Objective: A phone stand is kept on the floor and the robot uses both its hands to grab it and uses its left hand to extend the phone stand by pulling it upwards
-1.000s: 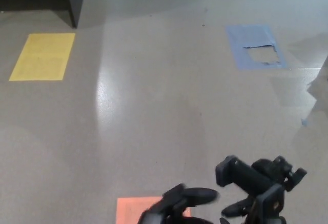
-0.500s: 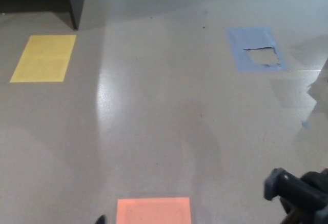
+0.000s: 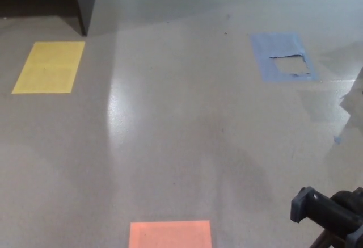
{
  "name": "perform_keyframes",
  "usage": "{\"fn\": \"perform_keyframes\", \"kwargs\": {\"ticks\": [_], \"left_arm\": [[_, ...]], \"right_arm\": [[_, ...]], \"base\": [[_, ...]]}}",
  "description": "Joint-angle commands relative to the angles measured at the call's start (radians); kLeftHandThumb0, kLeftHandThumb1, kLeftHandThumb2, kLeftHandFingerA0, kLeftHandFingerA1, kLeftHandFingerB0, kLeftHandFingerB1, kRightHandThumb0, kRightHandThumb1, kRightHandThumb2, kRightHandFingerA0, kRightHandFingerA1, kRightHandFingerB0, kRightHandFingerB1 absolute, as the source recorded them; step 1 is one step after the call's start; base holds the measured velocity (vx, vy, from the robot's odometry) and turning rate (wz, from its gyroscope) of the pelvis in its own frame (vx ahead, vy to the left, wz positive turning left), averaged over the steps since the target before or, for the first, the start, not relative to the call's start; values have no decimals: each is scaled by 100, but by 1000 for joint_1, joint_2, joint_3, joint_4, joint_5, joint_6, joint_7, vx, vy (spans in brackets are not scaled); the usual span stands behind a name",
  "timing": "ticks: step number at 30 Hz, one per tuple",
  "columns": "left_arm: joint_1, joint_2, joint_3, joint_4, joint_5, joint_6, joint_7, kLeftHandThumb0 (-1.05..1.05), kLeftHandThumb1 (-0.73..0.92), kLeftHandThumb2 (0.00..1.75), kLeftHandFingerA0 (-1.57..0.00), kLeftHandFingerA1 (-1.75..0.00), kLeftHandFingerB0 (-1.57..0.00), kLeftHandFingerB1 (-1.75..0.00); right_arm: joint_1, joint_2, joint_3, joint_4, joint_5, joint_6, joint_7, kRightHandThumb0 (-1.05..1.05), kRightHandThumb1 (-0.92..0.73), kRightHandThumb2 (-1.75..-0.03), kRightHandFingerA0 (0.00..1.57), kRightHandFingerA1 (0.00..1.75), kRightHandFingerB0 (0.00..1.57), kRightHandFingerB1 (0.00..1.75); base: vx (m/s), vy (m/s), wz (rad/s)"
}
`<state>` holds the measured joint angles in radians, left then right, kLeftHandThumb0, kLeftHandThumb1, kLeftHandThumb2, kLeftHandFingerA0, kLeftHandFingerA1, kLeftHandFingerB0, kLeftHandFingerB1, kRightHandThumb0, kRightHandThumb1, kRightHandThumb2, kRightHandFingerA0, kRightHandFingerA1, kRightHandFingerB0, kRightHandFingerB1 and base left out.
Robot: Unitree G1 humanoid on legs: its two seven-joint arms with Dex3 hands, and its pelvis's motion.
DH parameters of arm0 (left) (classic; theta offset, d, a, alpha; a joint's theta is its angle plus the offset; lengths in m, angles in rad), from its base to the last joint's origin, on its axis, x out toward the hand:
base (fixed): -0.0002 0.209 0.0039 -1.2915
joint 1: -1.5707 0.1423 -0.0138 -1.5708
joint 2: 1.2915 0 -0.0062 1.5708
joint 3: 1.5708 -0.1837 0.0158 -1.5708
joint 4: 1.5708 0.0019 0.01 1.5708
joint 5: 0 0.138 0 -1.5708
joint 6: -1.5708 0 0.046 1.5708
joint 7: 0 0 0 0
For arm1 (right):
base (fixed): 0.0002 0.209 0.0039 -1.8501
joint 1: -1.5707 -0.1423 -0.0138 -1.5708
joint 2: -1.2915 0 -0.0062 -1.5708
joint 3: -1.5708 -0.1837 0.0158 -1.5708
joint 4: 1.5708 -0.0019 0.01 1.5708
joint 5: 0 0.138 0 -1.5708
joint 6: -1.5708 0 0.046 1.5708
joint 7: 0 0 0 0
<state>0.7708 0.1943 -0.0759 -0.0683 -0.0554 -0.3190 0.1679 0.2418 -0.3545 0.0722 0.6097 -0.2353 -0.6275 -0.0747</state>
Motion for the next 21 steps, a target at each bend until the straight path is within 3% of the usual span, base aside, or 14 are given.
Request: {"fn": "perform_keyframes", "kwargs": {"ticks": [1, 2, 3, 4, 5, 7, 8, 10, 11, 14, 21], "left_arm": [[3, -34, 169, 157, -186, -351, -119, -90, 68, 104, 0, -9, 0, -8], [-3, -34, 186, 162, -179, -356, -107, -91, 69, 104, 0, -10, 0, -8], [-18, -32, 198, 188, -185, -399, -120, -90, 70, 105, 0, -11, 0, -8], [-22, -27, 207, 199, -188, -414, -129, -91, 71, 106, 0, -10, 0, -8], [-19, -26, 212, 205, -185, -423, -133, -91, 72, 107, 0, -10, 0, -10], [-11, -33, 213, 217, -168, -451, -127, -92, 72, 109, 0, -10, 0, -10], [-7, -38, 212, 224, -165, -464, -129, -92, 72, 109, 0, -10, 0, -10], [-14, -40, 216, 256, -186, -503, -158, -91, 73, 109, 0, -11, 0, -10], [-19, -39, 217, 296, -193, -541, -177, -88, 71, 107, 0, -13, 0, -13], [-25, -38, 216, 345, -263, -556, -265, -92, 73, 104, -7, -14, -7, -12], [-38, -42, 224, 401, -295, -557, -331, -81, 72, 103, -6, -24, -5, -19]], "right_arm": [[222, -146, -51, -86, 340, -30, 428, -92, -51, -57, 0, 45, 0, 34], [250, -129, -62, -88, 384, -57, 442, -102, -47, -70, 0, 55, 0, 60], [250, -65, -93, -50, 440, -139, 414, -88, -48, -89, 0, 56, 0, 60], [246, -13, -114, -25, 481, -192, 397, -94, -54, -68, 0, 56, 0, 43], [238, 37, -138, -7, 526, -222, 395, -85, -62, -59, 0, 64, 0, 40], [228, 85, -165, 20, 564, -257, 392, -86, -63, -58, 0, 54, 0, 32], [225, 100, -173, 34, 568, -281, 387, -94, -53, -69, 0, 49, 0, 38], [216, 120, -177, 54, 537, -322, 346, -98, -53, -69, 0, 43, 0, 36], [206, 128, -176, 80, 503, -346, 313, -91, -50, -88, 0, 44, 0, 53], [187, 147, -185, 92, 506, -352, 327, -91, -50, -87, 0, 41, 0, 54], [168, 139, -214, 109, 501, -342, 363, -87, -49, -85, 0, 49, 0, 55]], "base": [[0, 0, 0], [0, 0, 0], [0, 0, 0], [0, 0, 0], [0, 0, 0], [0, 0, 0], [0, 0, 0], [0, 0, 0], [0, 0, 0], [0, 0, 0], [0, 0, 0]]}}
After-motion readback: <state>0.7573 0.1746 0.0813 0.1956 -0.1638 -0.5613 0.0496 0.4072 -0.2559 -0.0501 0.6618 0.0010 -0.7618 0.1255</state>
